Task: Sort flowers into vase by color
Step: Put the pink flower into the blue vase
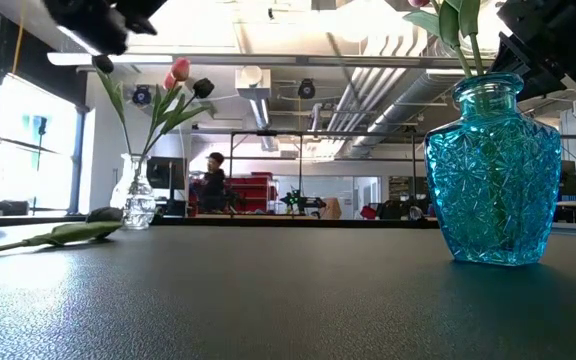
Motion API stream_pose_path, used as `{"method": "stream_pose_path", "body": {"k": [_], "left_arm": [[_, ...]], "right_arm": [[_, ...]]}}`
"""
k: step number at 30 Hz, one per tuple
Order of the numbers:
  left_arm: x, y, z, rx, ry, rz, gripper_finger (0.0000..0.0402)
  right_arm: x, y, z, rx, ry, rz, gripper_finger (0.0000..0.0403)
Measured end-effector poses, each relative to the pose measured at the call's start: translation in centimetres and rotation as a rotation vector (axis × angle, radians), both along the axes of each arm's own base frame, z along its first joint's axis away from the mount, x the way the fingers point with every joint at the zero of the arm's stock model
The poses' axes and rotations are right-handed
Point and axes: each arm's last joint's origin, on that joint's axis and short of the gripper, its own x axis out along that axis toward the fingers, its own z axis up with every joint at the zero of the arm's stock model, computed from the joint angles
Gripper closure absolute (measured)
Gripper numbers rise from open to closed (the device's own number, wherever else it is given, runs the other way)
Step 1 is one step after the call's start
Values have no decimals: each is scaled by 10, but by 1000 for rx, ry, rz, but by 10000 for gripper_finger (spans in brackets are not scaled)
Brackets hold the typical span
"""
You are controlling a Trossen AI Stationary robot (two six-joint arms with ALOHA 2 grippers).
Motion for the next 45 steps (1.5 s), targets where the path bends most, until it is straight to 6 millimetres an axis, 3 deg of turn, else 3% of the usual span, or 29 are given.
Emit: {"method": "stream_pose_path", "body": {"k": [5, 15, 23, 38, 45], "left_arm": [[28, -11, 12, 29, -16, -91, 401], [59, -24, 29, 76, 13, -124, 401], [83, -29, 19, 63, 48, -144, 401], [92, -29, 10, 38, 109, -130, 398], [99, -25, 0, -9, 233, 10, 349]], "right_arm": [[0, 0, 0, 4, 0, 0, 190], [5, 3, -7, -32, 61, 1, 190], [4, 3, -8, -18, 71, -3, 190], [4, 3, -8, -13, 69, -4, 190], [4, 3, -8, -2, 55, -18, 190]]}}
